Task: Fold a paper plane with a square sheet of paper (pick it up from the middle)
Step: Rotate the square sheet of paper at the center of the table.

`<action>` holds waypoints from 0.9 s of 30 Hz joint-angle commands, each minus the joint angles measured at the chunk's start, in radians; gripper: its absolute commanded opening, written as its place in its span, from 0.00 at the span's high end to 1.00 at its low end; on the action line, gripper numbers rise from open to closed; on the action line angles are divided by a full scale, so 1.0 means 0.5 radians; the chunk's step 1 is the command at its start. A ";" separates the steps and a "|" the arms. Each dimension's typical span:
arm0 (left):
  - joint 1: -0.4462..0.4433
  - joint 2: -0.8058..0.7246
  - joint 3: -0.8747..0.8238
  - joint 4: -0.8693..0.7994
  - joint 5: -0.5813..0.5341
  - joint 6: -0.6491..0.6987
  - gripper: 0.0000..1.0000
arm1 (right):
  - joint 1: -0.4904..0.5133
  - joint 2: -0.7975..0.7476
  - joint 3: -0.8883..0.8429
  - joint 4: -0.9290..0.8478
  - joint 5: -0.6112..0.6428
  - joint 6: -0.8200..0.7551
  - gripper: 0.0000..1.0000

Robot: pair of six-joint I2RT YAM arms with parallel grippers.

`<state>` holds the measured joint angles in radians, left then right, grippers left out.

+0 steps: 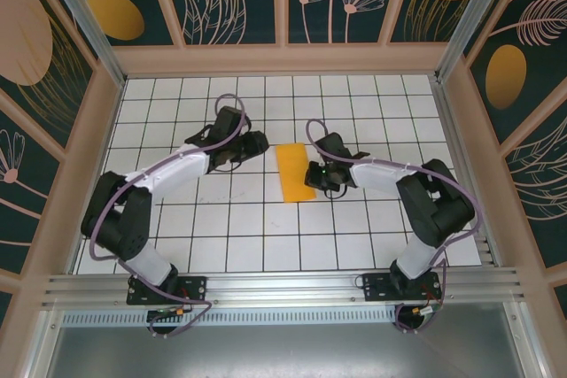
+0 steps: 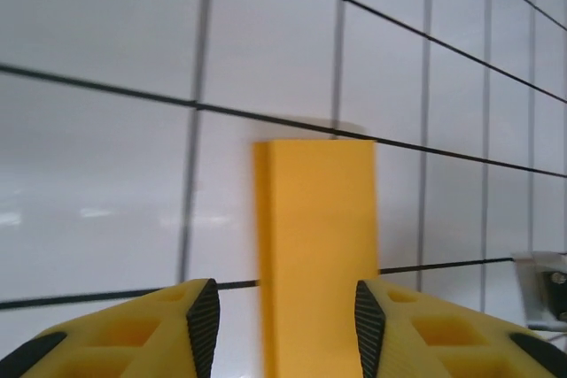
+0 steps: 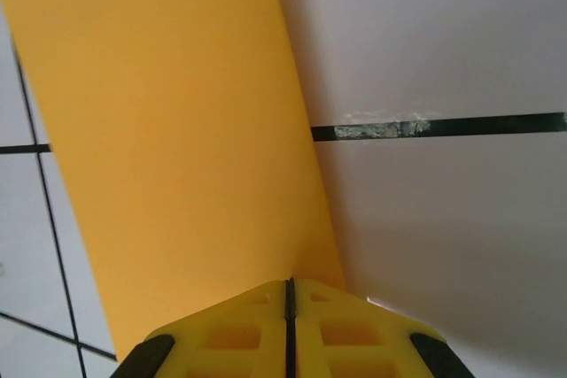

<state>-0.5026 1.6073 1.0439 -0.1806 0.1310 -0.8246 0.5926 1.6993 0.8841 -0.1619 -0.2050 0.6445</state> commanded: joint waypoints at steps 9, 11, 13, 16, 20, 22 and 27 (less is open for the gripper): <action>0.048 -0.376 -0.490 0.024 -0.170 -0.083 0.42 | 0.173 0.120 -0.029 -0.092 0.106 0.463 0.90; 0.047 -0.424 -0.558 0.032 -0.187 -0.101 0.40 | 0.236 0.122 -0.038 -0.065 0.103 0.611 0.90; 0.050 -0.481 -0.620 0.047 -0.191 -0.121 0.38 | 0.299 0.128 -0.036 -0.009 0.106 0.764 0.90; 0.054 -0.569 -0.717 0.066 -0.200 -0.158 0.35 | 0.392 0.146 -0.020 0.101 0.166 1.027 0.90; 0.068 -0.696 -0.819 0.070 -0.221 -0.198 0.32 | 0.485 0.264 0.114 0.228 0.233 1.260 0.92; 0.069 -0.744 -0.858 0.080 -0.236 -0.207 0.29 | 0.498 0.346 0.225 0.225 0.247 1.273 0.93; 0.069 -0.774 -0.883 0.128 -0.279 -0.154 0.22 | 0.483 0.287 0.320 0.203 0.305 1.197 0.94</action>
<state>-0.4755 1.2308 0.6117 -0.1562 0.0212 -0.9108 0.8341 1.8690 1.0298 -0.0486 -0.0990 1.2205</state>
